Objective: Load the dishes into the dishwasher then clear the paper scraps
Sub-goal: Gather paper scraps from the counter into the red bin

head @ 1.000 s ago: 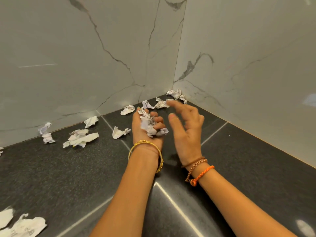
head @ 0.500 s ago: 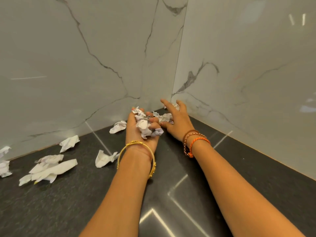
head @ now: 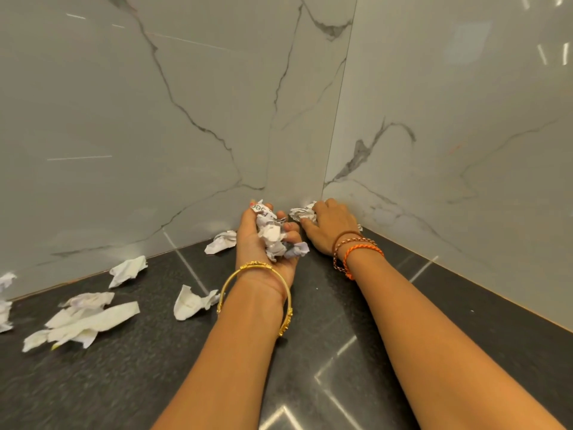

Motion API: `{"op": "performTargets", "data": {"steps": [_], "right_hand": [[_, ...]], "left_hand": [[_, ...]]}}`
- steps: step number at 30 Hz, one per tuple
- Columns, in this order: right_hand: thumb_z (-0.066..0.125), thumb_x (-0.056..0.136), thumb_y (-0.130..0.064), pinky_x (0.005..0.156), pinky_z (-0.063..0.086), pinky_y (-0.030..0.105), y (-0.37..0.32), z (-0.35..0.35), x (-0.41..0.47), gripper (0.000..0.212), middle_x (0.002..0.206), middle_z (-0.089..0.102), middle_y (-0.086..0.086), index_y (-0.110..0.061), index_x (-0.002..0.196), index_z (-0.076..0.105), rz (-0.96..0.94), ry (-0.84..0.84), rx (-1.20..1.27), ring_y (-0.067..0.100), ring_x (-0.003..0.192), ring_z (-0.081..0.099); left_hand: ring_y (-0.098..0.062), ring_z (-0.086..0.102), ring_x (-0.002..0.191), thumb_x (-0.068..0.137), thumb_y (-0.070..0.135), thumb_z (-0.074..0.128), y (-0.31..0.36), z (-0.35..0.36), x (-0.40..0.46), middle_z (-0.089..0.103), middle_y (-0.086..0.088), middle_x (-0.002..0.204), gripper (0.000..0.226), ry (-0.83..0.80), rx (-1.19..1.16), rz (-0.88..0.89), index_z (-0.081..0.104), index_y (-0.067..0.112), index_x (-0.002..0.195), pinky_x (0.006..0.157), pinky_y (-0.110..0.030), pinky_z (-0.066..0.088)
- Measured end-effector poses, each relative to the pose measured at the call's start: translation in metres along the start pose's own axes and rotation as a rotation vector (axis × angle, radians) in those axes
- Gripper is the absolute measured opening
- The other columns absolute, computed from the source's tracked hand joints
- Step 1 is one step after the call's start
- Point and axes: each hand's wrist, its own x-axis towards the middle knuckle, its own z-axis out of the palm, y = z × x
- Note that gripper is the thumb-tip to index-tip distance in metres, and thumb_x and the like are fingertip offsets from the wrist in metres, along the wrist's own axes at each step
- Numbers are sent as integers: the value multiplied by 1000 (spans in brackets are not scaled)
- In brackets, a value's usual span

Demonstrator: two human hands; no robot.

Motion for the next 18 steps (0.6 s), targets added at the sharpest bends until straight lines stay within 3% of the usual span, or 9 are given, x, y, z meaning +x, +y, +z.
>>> {"op": "performTargets", "data": {"steps": [2,4,6,7,11,14,18], "right_hand": [[43,93,-31,94,35,37,-1,0,-2,38,130,37,15,-6,121,48,-27,46,17,32,119,40],[44,92,-31,94,35,38,-3,-1,-4,35,141,23,12,-12,121,46,-34,39,39,32,121,37],[41,93,-34,100,32,42,-3,-4,-1,37,152,4,10,-21,127,42,-5,-43,12,34,128,30],[39,93,-37,101,30,42,-2,-5,1,38,153,3,10,-23,129,40,-1,-91,-29,35,130,28],[33,95,-39,97,33,41,-1,-5,8,41,143,35,10,-21,133,37,-35,-128,-94,34,127,32],[39,95,-35,93,36,37,0,-2,8,40,132,43,14,-11,127,44,-57,-50,-36,32,120,38],[41,95,-31,76,37,31,-3,-6,-1,35,119,53,17,-4,116,49,-75,-6,-34,32,108,50]], "left_hand": [[-7,38,27,95,33,42,1,-1,1,44,0,38,46,7,8,6,47,9,56,32,-5,30],[-7,38,26,95,33,42,0,-2,0,45,0,38,56,7,-3,0,52,8,46,32,-5,30],[-7,37,26,95,34,41,1,1,-1,44,0,38,52,-2,4,-19,50,8,51,31,-5,30],[-7,37,26,95,33,41,0,1,-2,44,-1,38,46,6,-5,-25,47,8,56,31,-6,30],[-7,38,26,95,34,40,-1,1,1,45,0,39,40,-2,-2,-30,43,10,63,30,-6,29],[-7,38,28,95,33,41,-1,-1,4,45,1,42,36,-4,7,-20,43,12,66,30,-8,30],[-6,39,28,94,35,42,-3,-2,4,45,1,41,38,1,27,-8,44,11,65,32,-7,31]]}}
